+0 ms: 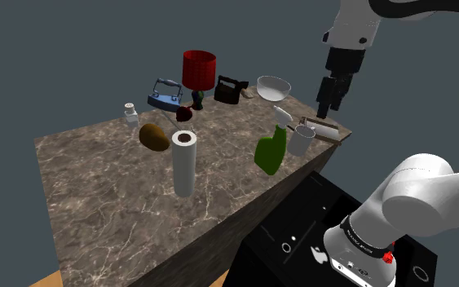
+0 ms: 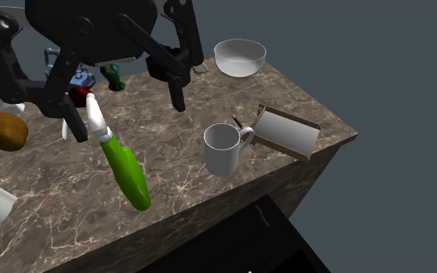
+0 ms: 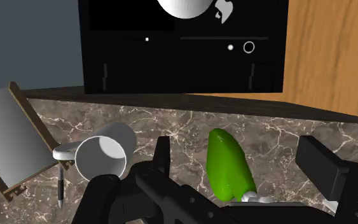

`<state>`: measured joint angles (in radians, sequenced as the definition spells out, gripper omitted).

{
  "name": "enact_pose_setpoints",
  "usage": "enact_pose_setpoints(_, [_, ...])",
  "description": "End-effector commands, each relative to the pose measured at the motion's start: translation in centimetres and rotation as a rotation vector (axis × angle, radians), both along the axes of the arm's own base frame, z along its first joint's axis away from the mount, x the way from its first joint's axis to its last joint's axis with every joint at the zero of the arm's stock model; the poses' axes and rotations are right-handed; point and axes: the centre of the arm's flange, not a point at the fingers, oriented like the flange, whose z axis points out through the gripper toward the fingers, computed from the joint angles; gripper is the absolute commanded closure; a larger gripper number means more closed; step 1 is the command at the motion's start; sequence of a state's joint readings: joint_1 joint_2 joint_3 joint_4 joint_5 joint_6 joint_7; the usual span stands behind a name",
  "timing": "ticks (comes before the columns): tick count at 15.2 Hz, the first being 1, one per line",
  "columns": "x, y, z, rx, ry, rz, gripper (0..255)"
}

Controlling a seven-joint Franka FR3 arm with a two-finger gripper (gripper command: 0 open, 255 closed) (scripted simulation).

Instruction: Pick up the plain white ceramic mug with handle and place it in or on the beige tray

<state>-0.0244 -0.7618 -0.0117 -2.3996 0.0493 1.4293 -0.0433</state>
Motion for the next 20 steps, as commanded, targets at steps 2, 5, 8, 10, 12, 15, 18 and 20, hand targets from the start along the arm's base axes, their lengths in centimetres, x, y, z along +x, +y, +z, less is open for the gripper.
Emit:
enact_pose_setpoints(2, [0.3,-0.6,-1.1,-0.005,-0.003,0.010,0])
enact_pose_setpoints(5, [1.4,-2.3,-4.2,-0.022,-0.011,0.040,0])
enact_pose_setpoints(8, [2.5,-4.0,-7.3,-0.038,-0.019,0.070,0])
enact_pose_setpoints(10, [3.2,-5.2,-9.4,-0.049,-0.025,0.090,0])
enact_pose_setpoints(12, [4.1,-6.4,-11.4,-0.059,-0.030,0.110,0])
enact_pose_setpoints(15, [5.4,-8.2,-14.4,-0.076,-0.039,0.139,0])
enact_pose_setpoints(18, [6.3,-9.5,-16.6,-0.087,-0.045,0.161,0])
enact_pose_setpoints(20, [6.2,-9.5,-17.6,-0.087,-0.045,0.161,0])
